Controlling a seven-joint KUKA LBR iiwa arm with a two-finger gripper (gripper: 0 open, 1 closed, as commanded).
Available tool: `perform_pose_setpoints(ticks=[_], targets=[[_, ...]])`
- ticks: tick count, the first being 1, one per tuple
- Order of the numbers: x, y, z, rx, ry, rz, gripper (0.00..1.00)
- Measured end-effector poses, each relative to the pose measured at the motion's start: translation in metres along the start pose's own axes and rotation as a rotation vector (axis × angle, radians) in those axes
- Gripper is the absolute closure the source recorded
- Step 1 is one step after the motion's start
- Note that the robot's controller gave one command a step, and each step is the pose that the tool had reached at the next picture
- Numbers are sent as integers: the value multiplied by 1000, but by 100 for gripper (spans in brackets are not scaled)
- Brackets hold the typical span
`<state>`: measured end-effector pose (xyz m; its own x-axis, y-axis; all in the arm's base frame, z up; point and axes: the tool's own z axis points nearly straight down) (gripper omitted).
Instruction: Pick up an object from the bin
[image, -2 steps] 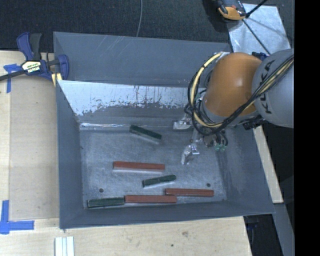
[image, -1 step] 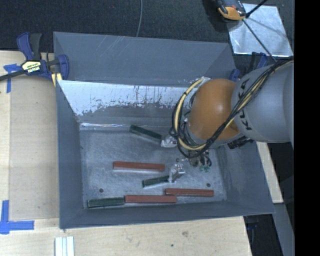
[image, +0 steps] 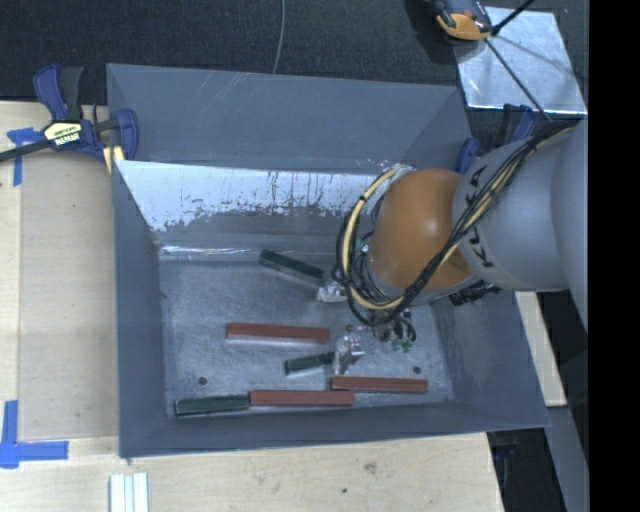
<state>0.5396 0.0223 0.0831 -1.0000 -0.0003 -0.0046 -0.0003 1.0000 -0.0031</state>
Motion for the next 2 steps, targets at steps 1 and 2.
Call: perform_pose_setpoints(ticks=[1,2], targets=[[-17,11,-10,-4,-2,-275,100],[-17,11,-10,-4,-2,-275,100]])
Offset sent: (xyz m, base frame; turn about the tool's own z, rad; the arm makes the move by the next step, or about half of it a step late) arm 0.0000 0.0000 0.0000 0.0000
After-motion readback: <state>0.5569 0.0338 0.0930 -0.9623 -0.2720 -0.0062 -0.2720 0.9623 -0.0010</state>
